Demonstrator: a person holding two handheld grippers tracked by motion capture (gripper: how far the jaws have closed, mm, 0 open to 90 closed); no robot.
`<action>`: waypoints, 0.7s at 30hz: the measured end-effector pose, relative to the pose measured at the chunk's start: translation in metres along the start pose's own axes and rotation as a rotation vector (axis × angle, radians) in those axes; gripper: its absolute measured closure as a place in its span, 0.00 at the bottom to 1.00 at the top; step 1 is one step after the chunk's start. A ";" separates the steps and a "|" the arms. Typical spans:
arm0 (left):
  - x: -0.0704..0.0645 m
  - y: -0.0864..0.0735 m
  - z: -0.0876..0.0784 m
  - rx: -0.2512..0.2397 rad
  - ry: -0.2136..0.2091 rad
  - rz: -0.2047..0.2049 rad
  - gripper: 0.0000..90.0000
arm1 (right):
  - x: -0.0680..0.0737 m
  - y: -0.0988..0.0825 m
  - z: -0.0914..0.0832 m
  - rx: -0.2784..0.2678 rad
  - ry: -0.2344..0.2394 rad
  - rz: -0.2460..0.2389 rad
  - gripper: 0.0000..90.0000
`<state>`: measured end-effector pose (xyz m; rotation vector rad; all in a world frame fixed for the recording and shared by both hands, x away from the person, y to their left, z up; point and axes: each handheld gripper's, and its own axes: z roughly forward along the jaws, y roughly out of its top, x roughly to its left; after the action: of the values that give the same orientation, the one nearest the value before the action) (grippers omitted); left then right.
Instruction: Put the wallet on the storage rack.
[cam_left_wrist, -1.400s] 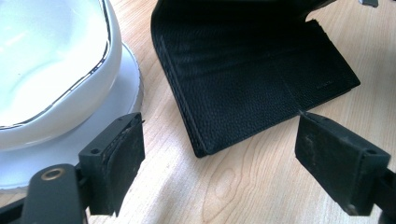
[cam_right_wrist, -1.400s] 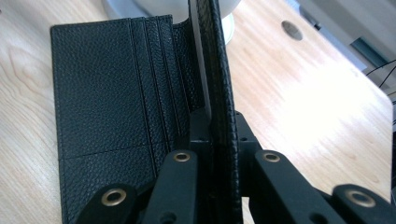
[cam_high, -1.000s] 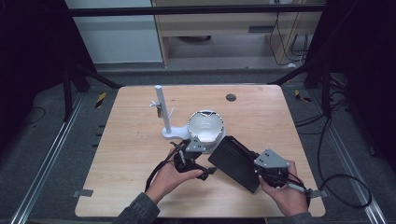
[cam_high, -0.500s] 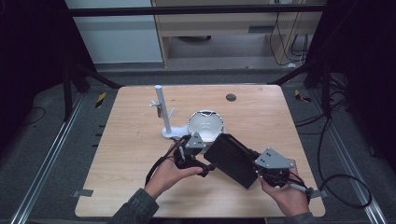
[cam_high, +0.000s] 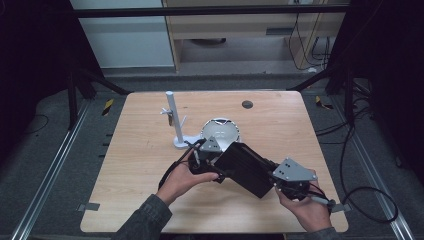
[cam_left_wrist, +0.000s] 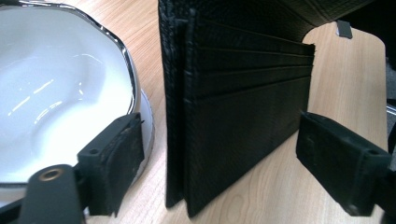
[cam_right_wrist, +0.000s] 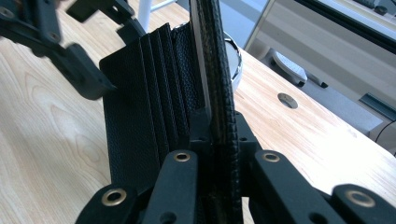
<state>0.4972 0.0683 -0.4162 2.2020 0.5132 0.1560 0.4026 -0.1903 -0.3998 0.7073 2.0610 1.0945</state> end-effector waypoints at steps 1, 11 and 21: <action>0.000 0.001 0.001 0.001 -0.004 0.001 0.19 | 0.000 0.001 -0.001 -0.006 0.001 0.001 0.93; 0.001 0.016 -0.006 0.034 -0.051 0.043 0.68 | 0.001 -0.004 -0.002 -0.029 0.031 0.007 0.93; -0.017 0.040 -0.033 0.086 -0.086 0.050 0.89 | 0.008 -0.018 -0.007 -0.063 0.050 0.017 0.90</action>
<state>0.4852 0.0629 -0.3629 2.2952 0.4238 0.0667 0.3899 -0.1972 -0.4147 0.6741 2.0563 1.1924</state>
